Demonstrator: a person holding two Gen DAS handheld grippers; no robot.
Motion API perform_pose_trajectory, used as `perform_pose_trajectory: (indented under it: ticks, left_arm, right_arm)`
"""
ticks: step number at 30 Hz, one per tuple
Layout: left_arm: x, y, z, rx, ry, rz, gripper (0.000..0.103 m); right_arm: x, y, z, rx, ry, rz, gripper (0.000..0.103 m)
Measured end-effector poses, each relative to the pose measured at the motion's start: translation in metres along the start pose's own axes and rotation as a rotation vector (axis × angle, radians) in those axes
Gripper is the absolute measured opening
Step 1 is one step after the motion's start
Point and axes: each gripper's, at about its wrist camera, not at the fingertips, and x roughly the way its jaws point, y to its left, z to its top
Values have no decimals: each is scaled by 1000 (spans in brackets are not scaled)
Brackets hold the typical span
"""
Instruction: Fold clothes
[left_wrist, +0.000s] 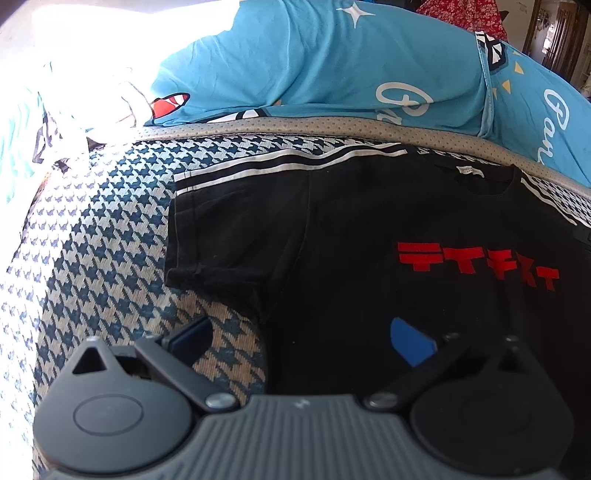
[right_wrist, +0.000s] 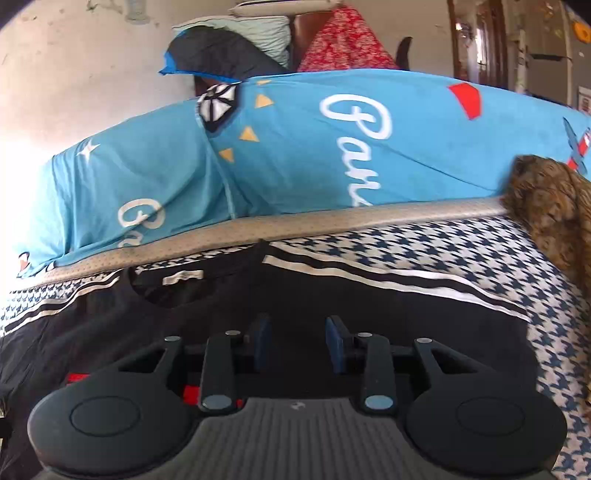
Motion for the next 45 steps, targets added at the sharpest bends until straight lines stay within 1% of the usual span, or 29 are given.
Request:
perform_pose_trajectory:
  ticks: [3,6,11,13,17,19,20,21,22,23,24,25,28,30,31,33,35,36,37,39,40,42,45]
  left_arm:
    - [-2,1,-1,10,-4,-1,103]
    - [-3,2,-1,5,-5,-2,103]
    - [-1,0,-1,4,4,-7,103]
    - [0,-2,-1,5,8,-9,103]
    - [2,-5,-2,8,18,-13,103]
    - [3,-7,-2,10,24,-16,103]
    - [4,-7,-3,12,27,-16,103]
    - [5,-8,-3,15,29,-16,103]
    - [6,-9,-3,17,32,-15,103]
    - [7,-9,-3,20,34,-15,103]
    - [7,-10,-4,21,35,-15,103]
    - [7,-10,-4,22,36,-15,103]
    - [8,-9,-3,23,37,-16,103]
    - [8,-9,-3,24,38,-14,103]
    - [7,-9,-3,24,37,-15,103]
    - [7,-9,-3,26,35,-16,103]
    - [5,-9,-4,32,30,-13,103]
    - [5,-9,-4,36,26,-12,103]
    - [4,-9,-4,40,23,-10,103]
    - [3,-10,-5,48,15,-3,103]
    - [2,-10,-6,52,12,2,103]
    - [1,-10,-6,55,8,10,103]
    - [-2,-10,-8,52,4,10,103]
  right_arm:
    - [-10,-33,-6,53,-13,-64,34]
    - [-9,-61,-15,99,-14,-132,34]
    - [-12,-98,-12,147,-37,-242,35]
    - [-11,-107,-13,164,-44,-283,42]
    - [-1,-122,-17,210,-15,-301,44]
    - [5,-128,-20,243,5,-278,44]
    - [7,-129,-21,251,1,-274,45]
    - [8,-128,-20,244,-8,-275,43]
    - [9,-125,-19,228,-14,-269,30]
    - [11,-123,-18,212,-21,-262,21]
    - [12,-121,-16,196,-27,-255,8]
    - [12,-118,-15,182,-42,-267,7]
    - [10,-108,-8,121,-120,-336,6]
    - [10,-107,-4,132,-143,-340,6]
    - [12,-107,-3,139,-143,-339,7]
    - [16,-109,-3,148,-106,-327,8]
    - [12,-114,-4,178,-83,-320,15]
    - [7,-117,-5,194,-90,-320,22]
    - [0,-120,-6,212,-100,-315,26]
    - [-14,-125,-6,228,-97,-289,29]
    - [-21,-128,-6,236,-95,-276,33]
    - [-32,-134,-11,256,-79,-255,38]
    - [-43,-147,-21,310,-31,-212,39]
